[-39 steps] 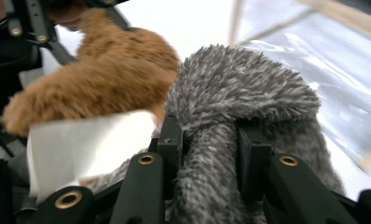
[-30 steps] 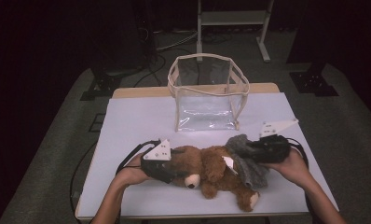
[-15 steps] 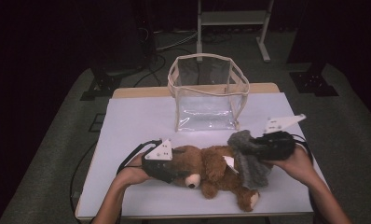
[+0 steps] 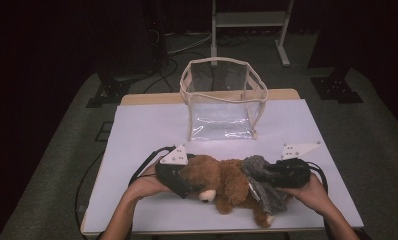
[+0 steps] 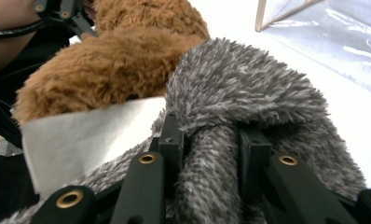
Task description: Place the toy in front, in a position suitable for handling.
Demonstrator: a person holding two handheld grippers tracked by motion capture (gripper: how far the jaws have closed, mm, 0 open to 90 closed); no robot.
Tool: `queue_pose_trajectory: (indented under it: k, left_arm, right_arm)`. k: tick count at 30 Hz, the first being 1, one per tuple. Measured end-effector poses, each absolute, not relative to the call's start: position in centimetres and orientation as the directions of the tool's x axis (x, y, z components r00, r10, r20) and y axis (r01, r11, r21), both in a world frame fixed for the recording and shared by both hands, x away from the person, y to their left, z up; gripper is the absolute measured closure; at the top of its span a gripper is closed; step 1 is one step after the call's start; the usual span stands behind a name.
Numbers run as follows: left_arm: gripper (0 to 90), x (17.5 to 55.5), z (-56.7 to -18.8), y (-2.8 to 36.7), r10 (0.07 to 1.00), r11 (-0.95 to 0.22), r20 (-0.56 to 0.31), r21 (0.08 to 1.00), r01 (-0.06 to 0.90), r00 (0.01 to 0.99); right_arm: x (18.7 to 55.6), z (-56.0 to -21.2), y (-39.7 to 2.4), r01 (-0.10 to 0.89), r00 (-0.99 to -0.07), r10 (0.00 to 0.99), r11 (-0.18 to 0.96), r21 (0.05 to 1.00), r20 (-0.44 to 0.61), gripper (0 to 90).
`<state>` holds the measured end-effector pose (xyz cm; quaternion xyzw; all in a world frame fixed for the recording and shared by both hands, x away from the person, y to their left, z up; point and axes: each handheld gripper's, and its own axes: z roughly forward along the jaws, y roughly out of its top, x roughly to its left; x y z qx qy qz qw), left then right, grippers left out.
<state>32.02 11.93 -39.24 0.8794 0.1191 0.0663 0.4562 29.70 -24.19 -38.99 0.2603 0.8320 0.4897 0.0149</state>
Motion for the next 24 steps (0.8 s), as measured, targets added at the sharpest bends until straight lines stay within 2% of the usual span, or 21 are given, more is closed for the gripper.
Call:
queue_pose_trajectory:
  k: [4, 11, 16, 21, 24]
  left_arm:
    - [0.2, 32.2, -39.3, 10.9, 0.253, -0.561, 0.021, 0.818, 0.129, 0.967]
    - [21.3, 33.2, -38.6, 8.4, 0.231, -0.595, 0.134, 0.803, 0.031, 0.964]
    - [27.9, 34.6, -37.2, 8.0, 0.218, -0.616, 0.191, 0.788, -0.017, 0.957]
    - [30.4, 35.6, -36.8, 9.0, 0.202, -0.615, 0.184, 0.788, -0.022, 0.962]
    - [30.0, 35.4, -37.5, 9.9, 0.209, -0.622, 0.167, 0.783, -0.001, 0.964]
  right_arm:
    - [28.5, -39.6, -25.7, 0.44, -0.85, 0.464, 0.366, 0.82, 0.249, 67.4]
    - [27.9, -40.1, -27.7, 0.47, -0.814, 0.518, 0.323, 0.822, 0.262, 67.3]
    - [29.7, -39.1, -27.5, 0.462, -0.816, 0.523, 0.334, 0.822, 0.247, 67.1]
    - [33.0, -36.9, -27.1, 0.445, -0.804, 0.551, 0.312, 0.839, 0.222, 67.4]
    - [34.7, -37.2, -25.6, 0.467, -0.81, 0.539, 0.351, 0.811, 0.233, 67.2]
